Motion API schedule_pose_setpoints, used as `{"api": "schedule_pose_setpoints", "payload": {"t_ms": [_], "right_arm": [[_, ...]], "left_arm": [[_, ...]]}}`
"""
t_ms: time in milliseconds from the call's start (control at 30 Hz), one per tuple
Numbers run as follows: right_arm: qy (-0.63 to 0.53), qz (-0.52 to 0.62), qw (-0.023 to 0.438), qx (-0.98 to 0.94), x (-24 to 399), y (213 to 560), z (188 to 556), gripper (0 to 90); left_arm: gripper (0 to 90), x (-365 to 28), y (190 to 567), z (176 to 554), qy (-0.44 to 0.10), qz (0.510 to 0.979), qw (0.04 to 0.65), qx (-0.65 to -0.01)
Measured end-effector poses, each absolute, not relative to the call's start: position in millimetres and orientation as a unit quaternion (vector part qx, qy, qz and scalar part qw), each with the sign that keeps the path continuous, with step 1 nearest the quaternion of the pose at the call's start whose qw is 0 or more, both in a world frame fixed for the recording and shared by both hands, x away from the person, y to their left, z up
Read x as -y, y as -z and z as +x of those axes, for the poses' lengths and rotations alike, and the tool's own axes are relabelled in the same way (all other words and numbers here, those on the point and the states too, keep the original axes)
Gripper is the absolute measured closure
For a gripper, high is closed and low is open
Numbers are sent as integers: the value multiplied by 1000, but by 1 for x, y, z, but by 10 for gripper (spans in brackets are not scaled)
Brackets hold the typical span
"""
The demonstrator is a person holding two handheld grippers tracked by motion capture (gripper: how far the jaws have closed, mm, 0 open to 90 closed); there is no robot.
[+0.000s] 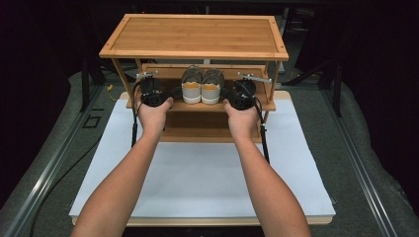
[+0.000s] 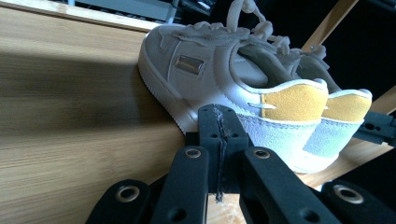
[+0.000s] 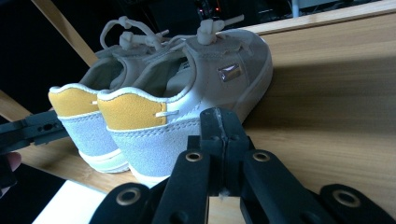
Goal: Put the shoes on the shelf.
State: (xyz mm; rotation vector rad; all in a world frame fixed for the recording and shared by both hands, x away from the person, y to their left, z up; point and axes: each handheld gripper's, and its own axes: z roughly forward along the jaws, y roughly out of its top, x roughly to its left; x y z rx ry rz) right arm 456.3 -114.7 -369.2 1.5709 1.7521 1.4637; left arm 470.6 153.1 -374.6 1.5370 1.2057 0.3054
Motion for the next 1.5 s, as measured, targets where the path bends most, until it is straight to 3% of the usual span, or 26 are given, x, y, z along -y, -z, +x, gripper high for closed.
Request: {"api": "schedule_pose_setpoints", "payload": {"t_ms": [1500], "right_arm": [[-516,547,200,-628,108,365,453,900]], "left_arm": [[887,-153,372,465,-129,651,554,-502]]}}
